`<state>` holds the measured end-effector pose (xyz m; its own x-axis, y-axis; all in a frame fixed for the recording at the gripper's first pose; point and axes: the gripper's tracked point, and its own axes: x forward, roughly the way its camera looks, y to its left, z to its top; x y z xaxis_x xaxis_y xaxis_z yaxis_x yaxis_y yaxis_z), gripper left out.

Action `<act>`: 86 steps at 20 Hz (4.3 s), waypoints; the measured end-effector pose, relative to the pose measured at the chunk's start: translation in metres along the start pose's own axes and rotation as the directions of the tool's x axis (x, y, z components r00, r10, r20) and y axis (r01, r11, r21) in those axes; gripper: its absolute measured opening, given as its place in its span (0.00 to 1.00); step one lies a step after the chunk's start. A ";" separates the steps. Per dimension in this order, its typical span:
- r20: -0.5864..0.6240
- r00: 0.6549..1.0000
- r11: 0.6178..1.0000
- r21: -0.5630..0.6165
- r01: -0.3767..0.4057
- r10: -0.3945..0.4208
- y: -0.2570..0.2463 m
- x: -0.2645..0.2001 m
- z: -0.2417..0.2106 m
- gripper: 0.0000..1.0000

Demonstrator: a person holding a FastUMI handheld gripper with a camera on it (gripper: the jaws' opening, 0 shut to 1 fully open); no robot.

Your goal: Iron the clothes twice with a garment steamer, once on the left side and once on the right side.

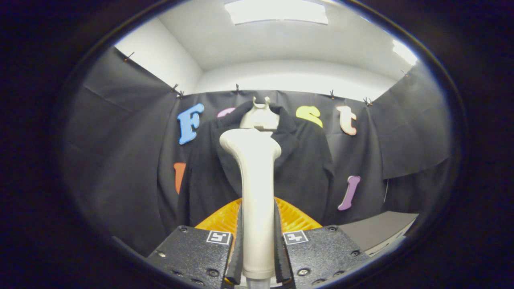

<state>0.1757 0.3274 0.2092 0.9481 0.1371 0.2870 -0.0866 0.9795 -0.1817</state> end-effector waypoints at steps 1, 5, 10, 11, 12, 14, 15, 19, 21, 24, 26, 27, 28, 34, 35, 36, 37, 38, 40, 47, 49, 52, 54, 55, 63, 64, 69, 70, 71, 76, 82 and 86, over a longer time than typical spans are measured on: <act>0.019 1.000 1.000 -0.001 -0.005 0.005 0.005 0.014 0.007 0.34; 0.063 0.997 0.999 -0.013 -0.035 0.036 0.034 0.054 0.030 0.34; 0.145 0.989 0.997 -0.067 -0.032 0.041 0.061 0.094 0.062 0.34; 0.147 0.989 0.996 -0.084 -0.014 0.027 0.063 0.101 0.064 0.34; 0.145 0.989 0.996 -0.085 -0.010 0.022 0.068 0.109 0.068 0.34; 0.140 0.990 0.996 -0.084 -0.008 0.020 0.076 0.115 0.071 0.34; 0.143 0.990 0.996 -0.089 0.005 0.008 0.075 0.120 0.071 0.34; 0.101 0.995 0.994 -0.105 0.030 -0.019 0.074 0.123 0.051 0.34; 0.057 0.998 0.994 -0.107 0.021 -0.015 0.074 0.122 0.034 0.34; 0.037 0.999 0.991 -0.131 0.030 -0.025 0.070 0.113 0.022 0.34; 0.027 0.999 0.990 -0.137 0.023 -0.020 0.070 0.108 0.014 0.34; 0.021 1.000 0.990 -0.140 0.023 -0.021 0.068 0.105 0.008 0.34; 0.014 0.999 0.990 -0.140 0.031 -0.029 0.065 0.101 0.002 0.34; -0.061 0.997 0.991 -0.127 0.040 -0.049 0.057 0.079 -0.041 0.34; -0.064 0.997 0.991 -0.130 0.040 -0.049 0.055 0.074 -0.047 0.34; -0.071 0.996 0.990 -0.136 0.039 -0.049 0.055 0.070 -0.053 0.34; -0.082 0.995 0.989 -0.142 0.037 -0.049 0.054 0.065 -0.061 0.34; -0.096 0.994 0.988 -0.147 0.037 -0.051 0.054 0.059 -0.070 0.34; -0.127 0.991 0.988 -0.154 0.029 -0.049 0.054 0.049 -0.088 0.34; -0.178 0.984 0.987 -0.162 -0.011 -0.018 0.059 0.026 -0.118 0.34; -0.195 0.981 0.986 -0.164 -0.017 -0.015 0.059 0.018 -0.128 0.34; -0.213 0.977 0.986 -0.161 -0.039 0.004 0.060 0.002 -0.145 0.34; -0.236 0.972 0.985 -0.163 -0.052 0.012 0.061 -0.008 -0.160 0.34; -0.266 0.964 0.985 -0.161 -0.062 0.017 0.059 -0.013 -0.174 0.34; -0.387 0.922 0.979 -0.173 -0.106 0.032 0.054 -0.038 -0.225 0.34; -0.397 0.917 0.979 -0.173 -0.112 0.035 0.053 -0.037 -0.229 0.34; -0.458 0.887 0.972 -0.182 -0.148 0.049 0.044 -0.068 -0.264 0.34; -0.471 0.881 0.971 -0.185 -0.150 0.046 0.041 -0.072 -0.270 0.34; -0.490 0.870 0.971 -0.183 -0.153 0.045 0.040 -0.076 -0.277 0.34; -0.558 0.829 0.967 -0.183 -0.179 0.048 0.035 -0.098 -0.310 0.34; -0.644 0.764 0.963 -0.175 -0.203 0.044 0.029 -0.125 -0.343 0.34; -0.666 0.745 0.968 -0.157 -0.194 0.042 0.022 -0.137 -0.347 0.34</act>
<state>0.1501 0.2787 -0.1604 0.9066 0.0450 -0.4197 -0.2202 0.8988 -0.3792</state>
